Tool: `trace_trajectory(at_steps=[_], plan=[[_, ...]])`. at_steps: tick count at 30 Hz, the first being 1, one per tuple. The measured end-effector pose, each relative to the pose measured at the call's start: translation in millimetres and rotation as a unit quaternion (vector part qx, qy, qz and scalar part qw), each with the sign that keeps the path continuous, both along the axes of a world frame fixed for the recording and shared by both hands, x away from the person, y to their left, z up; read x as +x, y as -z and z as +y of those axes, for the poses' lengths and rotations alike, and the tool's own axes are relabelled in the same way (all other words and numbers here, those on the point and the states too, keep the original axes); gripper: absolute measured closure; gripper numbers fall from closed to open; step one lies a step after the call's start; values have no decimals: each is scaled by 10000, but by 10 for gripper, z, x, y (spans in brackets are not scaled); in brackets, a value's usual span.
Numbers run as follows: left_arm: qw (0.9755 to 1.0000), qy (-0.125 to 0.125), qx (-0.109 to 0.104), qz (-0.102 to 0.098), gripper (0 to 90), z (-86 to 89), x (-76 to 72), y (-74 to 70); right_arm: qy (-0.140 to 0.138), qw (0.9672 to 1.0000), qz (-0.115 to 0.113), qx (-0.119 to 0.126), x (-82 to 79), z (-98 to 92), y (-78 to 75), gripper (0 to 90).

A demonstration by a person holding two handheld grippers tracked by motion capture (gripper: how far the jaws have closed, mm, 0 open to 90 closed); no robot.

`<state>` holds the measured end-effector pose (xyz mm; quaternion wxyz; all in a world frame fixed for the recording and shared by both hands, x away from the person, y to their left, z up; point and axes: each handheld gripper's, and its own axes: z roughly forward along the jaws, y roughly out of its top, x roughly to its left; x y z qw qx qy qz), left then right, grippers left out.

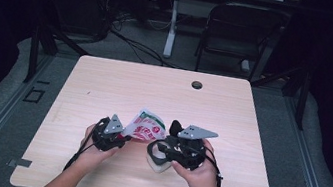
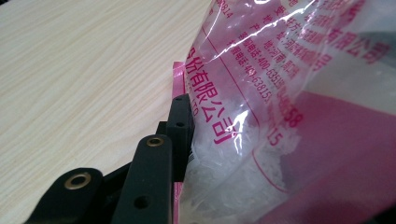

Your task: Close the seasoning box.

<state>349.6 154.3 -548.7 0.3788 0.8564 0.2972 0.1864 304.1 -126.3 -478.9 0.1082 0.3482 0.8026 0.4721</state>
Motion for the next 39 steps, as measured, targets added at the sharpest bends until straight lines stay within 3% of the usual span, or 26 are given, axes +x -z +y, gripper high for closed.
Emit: trace_trajectory(at_steps=[12, 25, 33, 39], plan=[[9994, -77, -145, 316, 702, 50, 62, 49, 9, 10000, -6, -8, 0, -4, -2, 563], [9985, -338, -315, 307, 704, 146, 96, 44, 22, 10000, -8, 16, 3, -2, 5, 561], [9965, -666, -407, 286, 704, 236, 120, 26, 20, 10000, 6, 17, 2, 4, 9, 557], [9936, -1002, -449, 261, 704, 363, 144, -8, 26, 10000, 3, 27, 0, 4, 7, 556]])
